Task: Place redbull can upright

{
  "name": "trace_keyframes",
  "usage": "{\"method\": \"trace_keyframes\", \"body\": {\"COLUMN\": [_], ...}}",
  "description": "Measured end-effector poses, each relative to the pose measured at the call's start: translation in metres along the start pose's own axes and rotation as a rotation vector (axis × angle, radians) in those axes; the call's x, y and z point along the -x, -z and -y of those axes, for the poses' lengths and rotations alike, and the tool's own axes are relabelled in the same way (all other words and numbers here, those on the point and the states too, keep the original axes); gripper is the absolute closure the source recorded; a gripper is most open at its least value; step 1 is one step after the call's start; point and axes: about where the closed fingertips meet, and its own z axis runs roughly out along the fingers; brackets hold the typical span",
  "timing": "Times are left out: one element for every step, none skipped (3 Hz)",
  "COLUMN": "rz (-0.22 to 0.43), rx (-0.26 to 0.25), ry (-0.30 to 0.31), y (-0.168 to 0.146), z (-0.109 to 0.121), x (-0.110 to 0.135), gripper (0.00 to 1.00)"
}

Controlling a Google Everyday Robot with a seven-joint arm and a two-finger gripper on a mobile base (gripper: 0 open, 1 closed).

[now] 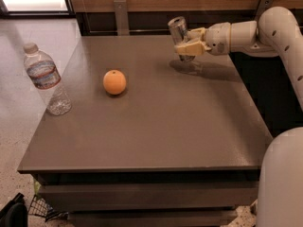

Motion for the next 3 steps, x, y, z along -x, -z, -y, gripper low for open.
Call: {"method": "trace_keyframes", "body": {"rz": [0.052, 0.106, 0.126], "rx": [-0.011, -0.023, -0.043], "ry": [-0.017, -0.027, -0.033], "y": [-0.003, -0.006, -0.001], "z": [-0.002, -0.004, -0.006], "x": [-0.007, -0.014, -0.018], "gripper": [1.0, 1.0, 1.0]}}
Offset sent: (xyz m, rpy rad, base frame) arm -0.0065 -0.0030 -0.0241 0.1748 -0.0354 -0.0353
